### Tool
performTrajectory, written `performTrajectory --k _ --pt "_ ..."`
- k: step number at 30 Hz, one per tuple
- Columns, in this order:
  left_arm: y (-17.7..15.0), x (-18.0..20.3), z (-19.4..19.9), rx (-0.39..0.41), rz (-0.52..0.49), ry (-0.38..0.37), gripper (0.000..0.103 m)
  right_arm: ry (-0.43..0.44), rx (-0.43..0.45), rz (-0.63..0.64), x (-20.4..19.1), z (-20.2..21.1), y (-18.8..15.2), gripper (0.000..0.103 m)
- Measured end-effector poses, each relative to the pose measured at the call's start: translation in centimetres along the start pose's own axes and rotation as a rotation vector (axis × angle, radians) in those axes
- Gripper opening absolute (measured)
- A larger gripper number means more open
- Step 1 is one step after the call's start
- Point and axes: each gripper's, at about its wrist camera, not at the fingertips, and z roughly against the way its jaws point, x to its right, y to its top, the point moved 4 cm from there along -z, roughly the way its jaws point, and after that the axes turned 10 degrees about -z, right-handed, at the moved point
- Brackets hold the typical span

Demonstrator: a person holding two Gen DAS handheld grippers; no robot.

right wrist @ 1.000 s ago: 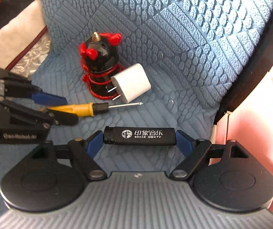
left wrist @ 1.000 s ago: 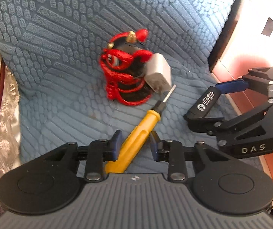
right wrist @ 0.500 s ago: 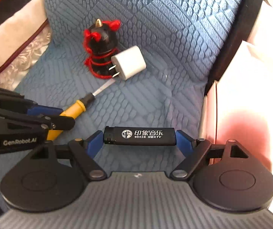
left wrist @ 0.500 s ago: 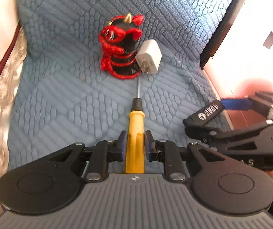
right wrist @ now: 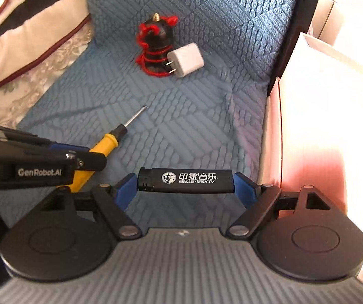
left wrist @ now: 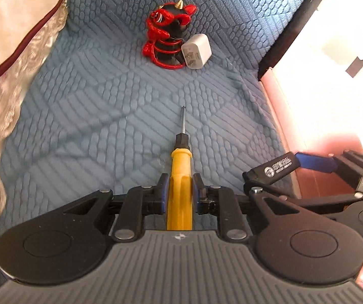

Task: Organize rigid objects
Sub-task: 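Lift the lighter and screwdriver with both tools toward the pink box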

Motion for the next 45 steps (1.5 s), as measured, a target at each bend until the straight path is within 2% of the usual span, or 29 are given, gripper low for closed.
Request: performTrajectory --k 6,9,12,17,21,24,32,40,42,45 --pt "-3.6 2.1 1.7 0.019 0.061 -0.017 0.022 0.001 0.027 -0.043 0.4 1.8 -1.9 0.084" --pt "-5.1 2.2 2.2 0.030 0.099 0.002 0.022 -0.002 0.040 -0.030 0.2 2.3 -2.8 0.084" --pt "-5.4 2.2 2.1 0.021 0.103 0.023 0.023 -0.023 0.040 0.008 -0.1 2.4 -3.9 0.084" --pt "-5.1 1.8 1.9 0.028 0.145 -0.008 0.023 -0.018 0.021 0.020 -0.1 1.9 -4.8 0.084" --pt "-4.6 1.9 1.8 0.037 0.133 -0.033 0.023 -0.006 0.021 0.021 -0.2 1.7 -5.0 0.084" --pt "-4.3 1.9 1.3 0.031 0.136 -0.038 0.028 0.016 0.014 0.029 -0.5 1.3 -5.1 0.084" --pt "-2.9 1.7 0.5 0.073 0.128 -0.058 0.029 0.008 0.019 0.061 -1.1 0.4 -5.0 0.084" --pt "-2.2 3.2 -0.9 0.054 -0.002 -0.026 0.029 -0.006 0.007 0.072 -1.1 -0.7 -4.7 0.085" --pt "-2.1 3.4 -1.0 0.049 -0.025 -0.006 0.023 -0.013 0.012 0.086 -1.1 -0.8 -4.8 0.085" --pt "-2.0 3.5 -0.9 0.040 -0.031 -0.004 0.022 -0.009 0.012 0.078 -1.1 -0.9 -4.7 0.085"
